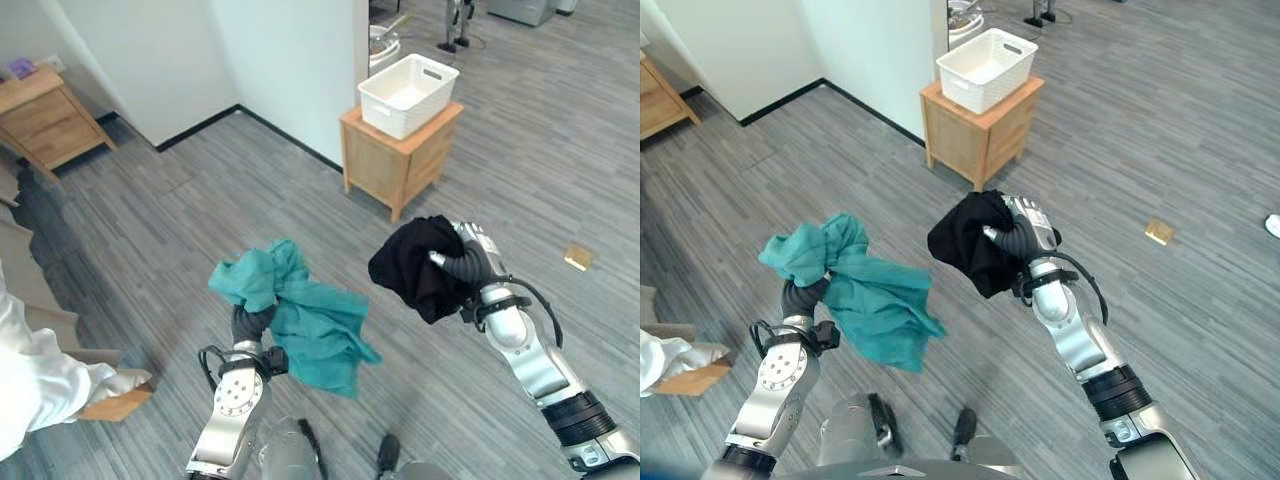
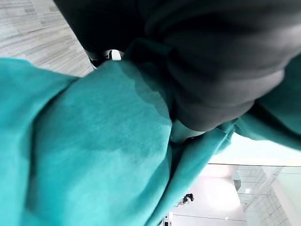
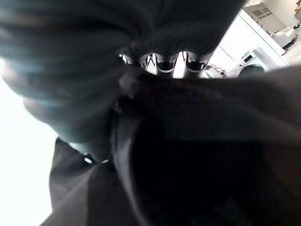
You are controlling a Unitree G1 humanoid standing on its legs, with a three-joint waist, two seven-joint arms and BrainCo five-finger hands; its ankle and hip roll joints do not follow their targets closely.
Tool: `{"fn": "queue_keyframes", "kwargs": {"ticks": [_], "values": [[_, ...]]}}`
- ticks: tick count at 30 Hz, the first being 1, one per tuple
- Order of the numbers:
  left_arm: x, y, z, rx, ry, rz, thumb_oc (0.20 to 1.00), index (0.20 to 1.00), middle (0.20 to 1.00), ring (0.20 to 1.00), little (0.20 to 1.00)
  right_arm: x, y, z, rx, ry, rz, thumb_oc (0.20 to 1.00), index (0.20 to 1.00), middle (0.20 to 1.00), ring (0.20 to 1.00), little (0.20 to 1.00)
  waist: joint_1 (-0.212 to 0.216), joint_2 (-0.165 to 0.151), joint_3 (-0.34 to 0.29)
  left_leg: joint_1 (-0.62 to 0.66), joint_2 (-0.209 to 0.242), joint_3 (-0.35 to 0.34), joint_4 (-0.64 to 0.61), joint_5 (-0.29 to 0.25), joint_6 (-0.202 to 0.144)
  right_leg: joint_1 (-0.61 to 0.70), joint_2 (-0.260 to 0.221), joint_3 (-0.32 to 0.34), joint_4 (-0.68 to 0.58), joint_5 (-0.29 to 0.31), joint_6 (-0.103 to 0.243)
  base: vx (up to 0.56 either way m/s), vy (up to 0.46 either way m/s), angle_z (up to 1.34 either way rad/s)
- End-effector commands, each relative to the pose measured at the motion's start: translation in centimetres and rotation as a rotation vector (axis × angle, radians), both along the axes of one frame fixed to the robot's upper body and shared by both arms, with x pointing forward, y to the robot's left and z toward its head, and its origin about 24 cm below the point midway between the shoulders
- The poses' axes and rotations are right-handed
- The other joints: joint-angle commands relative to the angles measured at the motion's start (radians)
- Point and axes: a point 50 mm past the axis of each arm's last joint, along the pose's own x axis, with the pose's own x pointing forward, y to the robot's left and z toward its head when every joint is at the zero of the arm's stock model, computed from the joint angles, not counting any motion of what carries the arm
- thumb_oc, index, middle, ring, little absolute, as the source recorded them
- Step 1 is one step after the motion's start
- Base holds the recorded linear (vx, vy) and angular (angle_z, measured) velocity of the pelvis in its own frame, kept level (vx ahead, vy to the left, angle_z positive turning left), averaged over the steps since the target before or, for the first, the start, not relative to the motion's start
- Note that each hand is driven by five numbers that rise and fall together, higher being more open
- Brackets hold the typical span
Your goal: Pick up bed clothes into laundry basket.
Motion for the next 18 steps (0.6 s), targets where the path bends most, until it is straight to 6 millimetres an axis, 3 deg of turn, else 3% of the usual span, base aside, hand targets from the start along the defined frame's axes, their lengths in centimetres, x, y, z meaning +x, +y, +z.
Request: {"fn": "queue_keyframes", "kwargs": {"ticks": [1, 2, 5, 6, 7, 8, 9, 10, 12, 13, 15, 16, 18], "values": [[0.1, 0.8, 2.6, 0.09, -0.127, -0.009, 0.2, 0.2, 0.2, 0.2, 0.2, -0.4, 0.2, 3.2, 0.044, -0.167, 0.029, 0.2, 0.2, 0.2, 0.2, 0.2, 0.001, 0.019, -0.062, 0.103, 0.007, 0.004, -0.312, 0.098, -0.019, 0.119, -0.151, -0.067, 0.03, -0.044, 0.103, 0.77, 0.157, -0.04], [-0.2, 1.0, 2.3, 0.088, -0.114, 0.002, 0.2, 0.2, 0.2, 0.2, 0.2, -0.4, 0.2, 3.1, 0.046, -0.156, 0.031, 0.2, 0.2, 0.2, 0.2, 0.2, 0.012, 0.02, -0.065, 0.071, 0.01, -0.062, -0.327, 0.085, -0.017, 0.157, -0.148, -0.052, 0.044, -0.068, 0.108, 0.4, 0.064, -0.08], [-0.5, 1.3, 2.1, 0.097, -0.1, 0.007, 0.2, 0.2, 0.2, 0.2, 0.2, -0.6, 0.4, 2.9, 0.037, -0.152, 0.045, 0.2, 0.2, 0.2, 0.2, 0.2, 0.013, 0.024, -0.079, 0.08, 0.002, -0.086, -0.327, 0.095, -0.015, 0.177, -0.149, -0.034, 0.07, -0.09, 0.114, 0.51, 0.117, -0.22], [-0.7, 1.5, 2.2, 0.118, -0.101, 0.01, 0.2, 0.2, 0.2, 0.2, 0.2, -0.9, 0.8, 2.7, 0.045, -0.147, 0.06, 0.2, 0.2, 0.2, 0.2, 0.2, 0.028, 0.025, -0.098, 0.103, -0.005, -0.074, -0.327, 0.146, 0.008, 0.179, -0.157, -0.006, 0.17, -0.084, 0.125, 0.55, 0.169, -0.56], [-0.8, 1.6, 2.0, 0.131, -0.089, 0.014, 0.2, 0.2, 0.2, 0.2, 0.2, -1.0, 1.0, 2.4, 0.051, -0.137, 0.061, 0.2, 0.2, 0.2, 0.2, 0.2, 0.036, 0.013, -0.102, 0.134, -0.028, -0.069, -0.327, 0.139, 0.025, 0.158, -0.181, 0.008, 0.26, -0.069, 0.138, 0.9, 0.316, -0.93], [-0.4, 1.4, 2.1, 0.155, -0.088, 0.0, 0.2, 0.2, 0.2, 0.2, 0.2, -1.0, 1.0, 2.0, 0.032, -0.135, 0.046, 0.2, 0.2, 0.2, 0.2, 0.2, 0.018, -0.01, -0.096, 0.209, -0.078, -0.063, -0.327, 0.077, 0.054, 0.073, -0.239, 0.025, 0.515, 0.061, 0.2, 0.51, 0.223, -1.01], [-0.4, 1.5, 2.1, 0.156, -0.089, 0.0, 0.2, 0.2, 0.2, 0.2, 0.2, -1.0, 1.0, 2.0, 0.032, -0.137, 0.046, 0.2, 0.2, 0.2, 0.2, 0.2, 0.02, -0.013, -0.096, 0.208, -0.083, -0.058, -0.326, 0.074, 0.058, 0.064, -0.246, 0.031, 0.527, 0.059, 0.204, 0.47, 0.227, -0.84], [-0.2, 1.4, 2.4, 0.176, -0.095, -0.01, 0.2, 0.2, 0.2, 0.2, 0.2, -0.9, 0.9, 2.1, 0.014, -0.142, 0.038, 0.2, 0.2, 0.2, 0.2, 0.2, 0.005, -0.011, -0.087, 0.234, -0.089, -0.047, -0.327, 0.058, 0.073, 0.011, -0.257, 0.037, 0.647, 0.147, 0.221, 0.23, 0.154, -0.36], [0.4, 1.6, 3.3, 0.212, -0.131, -0.011, 0.2, 0.2, 0.2, 0.2, 0.2, -0.3, 0.5, 2.6, 0.006, -0.165, 0.007, 0.2, 0.2, 0.2, 0.2, 0.2, -0.015, -0.001, -0.077, 0.292, -0.093, -0.009, -0.327, 0.014, 0.096, -0.101, -0.316, 0.013, 0.787, 0.236, 0.238, 0.39, 0.173, 0.02], [0.7, 1.6, 3.7, 0.216, -0.148, -0.015, 0.2, 0.2, 0.2, 0.2, 0.2, -0.2, 0.3, 3.0, 0.003, -0.179, -0.005, 0.2, 0.2, 0.2, 0.2, 0.2, -0.024, 0.003, -0.069, 0.311, -0.094, 0.0, -0.327, -0.005, 0.097, -0.143, -0.341, -0.019, 0.793, 0.221, 0.231, 0.46, 0.137, 0.09], [1.0, 1.5, 4.2, 0.215, -0.173, -0.023, 0.2, 0.2, 0.2, 0.2, 0.2, -0.1, -0.2, 3.7, 0.001, -0.204, -0.018, 0.2, 0.2, 0.2, 0.2, 0.2, -0.056, 0.018, -0.05, 0.343, -0.095, 0.01, -0.327, -0.012, 0.095, -0.22, -0.334, -0.094, 0.715, 0.168, 0.198, 0.45, 0.053, 0.04], [1.0, 1.4, 4.5, 0.213, -0.185, -0.029, 0.2, 0.2, 0.2, 0.2, 0.2, -0.1, -0.5, 4.1, -0.01, -0.223, -0.024, 0.2, 0.2, 0.2, 0.2, 0.2, -0.068, 0.015, -0.05, 0.37, -0.108, -0.005, -0.327, -0.047, 0.08, -0.239, -0.329, -0.104, 0.608, 0.114, 0.194, 0.46, -0.066, 0.29], [0.9, 1.2, 4.6, 0.215, -0.193, -0.049, 0.2, 0.2, 0.2, 0.2, 0.2, 0.0, -0.7, 4.6, -0.022, -0.242, -0.032, 0.2, 0.2, 0.2, 0.2, 0.2, -0.088, 0.011, -0.052, 0.407, -0.122, -0.026, -0.327, -0.078, 0.063, -0.244, -0.287, -0.127, 0.365, 0.079, 0.17, 0.52, -0.124, 0.47]]}}
